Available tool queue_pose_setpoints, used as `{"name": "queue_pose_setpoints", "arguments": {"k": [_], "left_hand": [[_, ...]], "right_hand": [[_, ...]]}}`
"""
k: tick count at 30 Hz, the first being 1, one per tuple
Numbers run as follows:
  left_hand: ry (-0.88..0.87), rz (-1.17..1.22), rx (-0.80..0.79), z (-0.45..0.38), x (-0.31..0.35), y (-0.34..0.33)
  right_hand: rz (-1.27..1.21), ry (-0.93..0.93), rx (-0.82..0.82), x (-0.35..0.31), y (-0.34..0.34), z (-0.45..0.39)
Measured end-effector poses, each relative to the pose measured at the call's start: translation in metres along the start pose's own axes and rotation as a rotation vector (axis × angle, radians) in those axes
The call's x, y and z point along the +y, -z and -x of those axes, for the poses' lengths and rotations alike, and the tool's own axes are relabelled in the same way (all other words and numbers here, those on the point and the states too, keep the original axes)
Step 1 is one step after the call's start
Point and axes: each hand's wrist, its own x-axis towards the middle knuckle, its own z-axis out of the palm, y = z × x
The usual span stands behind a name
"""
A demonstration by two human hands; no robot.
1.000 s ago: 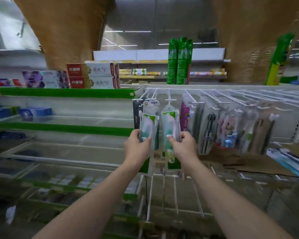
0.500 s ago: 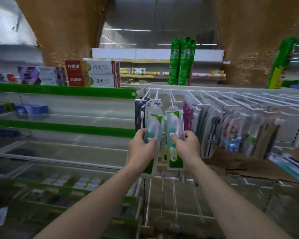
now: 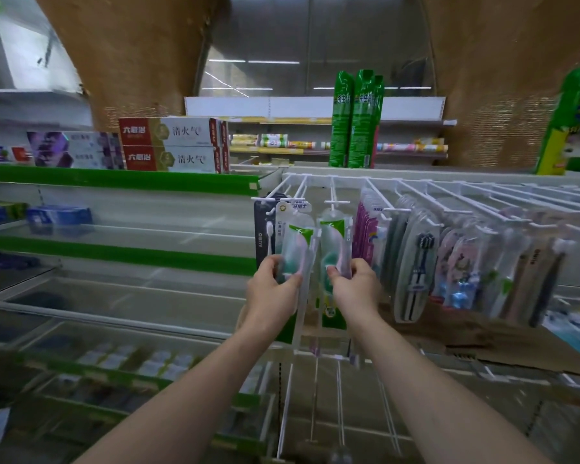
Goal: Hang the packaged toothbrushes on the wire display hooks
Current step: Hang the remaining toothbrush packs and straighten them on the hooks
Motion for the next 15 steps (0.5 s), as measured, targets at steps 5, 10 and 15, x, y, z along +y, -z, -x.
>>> {"name": "queue_pose_setpoints", "arguments": {"k": [5,10,15], "left_hand": [[0.016,0.033,0.014,-0.004,0.002,-0.004],[0.018,0.039,0.0,-0.012,0.002,0.0],[-0.011,-0.006,-0.02,-0.008,0.0,-0.001]], "right_hand": [[0.037,-0.082,0.003,-0.006,-0.002,-0.018],[0.038,-0.146,-0.02,-0.001,-0.008,-0.025],[0.045,-0.125,-0.011,0.005,-0.005,-0.019]]}}
